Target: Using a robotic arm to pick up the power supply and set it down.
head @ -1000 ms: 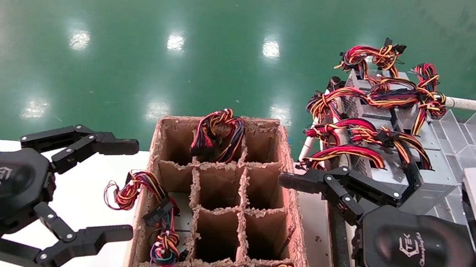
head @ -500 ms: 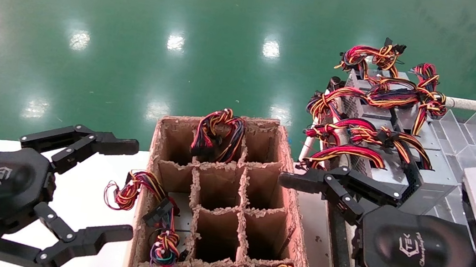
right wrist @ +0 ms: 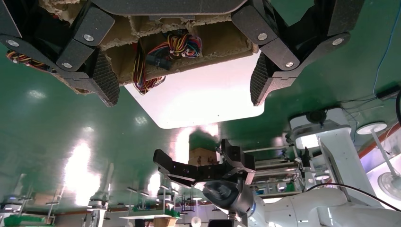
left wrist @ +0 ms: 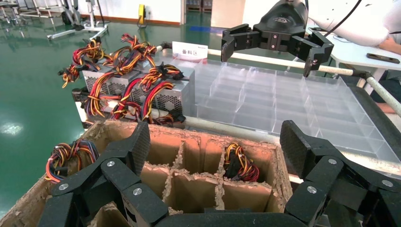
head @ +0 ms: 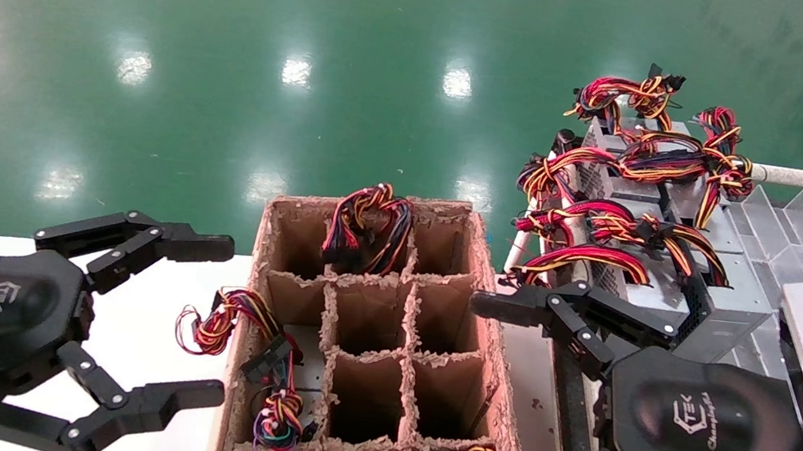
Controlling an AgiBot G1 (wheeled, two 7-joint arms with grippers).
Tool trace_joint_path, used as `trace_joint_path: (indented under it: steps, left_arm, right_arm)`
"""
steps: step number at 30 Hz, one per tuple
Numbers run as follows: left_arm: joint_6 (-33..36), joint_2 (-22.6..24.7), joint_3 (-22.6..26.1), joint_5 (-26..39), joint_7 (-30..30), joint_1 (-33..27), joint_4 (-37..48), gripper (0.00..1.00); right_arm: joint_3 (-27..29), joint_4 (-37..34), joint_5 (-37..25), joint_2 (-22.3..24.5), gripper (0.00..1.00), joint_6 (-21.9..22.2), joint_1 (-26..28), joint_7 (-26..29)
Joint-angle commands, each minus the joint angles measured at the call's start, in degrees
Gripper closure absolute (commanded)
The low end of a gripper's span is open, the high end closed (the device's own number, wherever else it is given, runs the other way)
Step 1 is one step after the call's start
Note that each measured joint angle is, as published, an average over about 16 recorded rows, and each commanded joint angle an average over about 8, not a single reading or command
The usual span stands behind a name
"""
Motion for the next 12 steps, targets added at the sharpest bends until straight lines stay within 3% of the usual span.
trace_joint_path:
  steps: [1, 12]
  left_arm:
    - [0.0, 0.0, 0.0, 0.0, 0.0, 0.0, 0.0, 0.0]
    - [0.0, 0.0, 0.0, 0.0, 0.0, 0.0, 0.0, 0.0]
  right_arm:
    - [0.0, 0.0, 0.0, 0.0, 0.0, 0.0, 0.0, 0.0]
    - [0.0, 0.0, 0.0, 0.0, 0.0, 0.0, 0.0, 0.0]
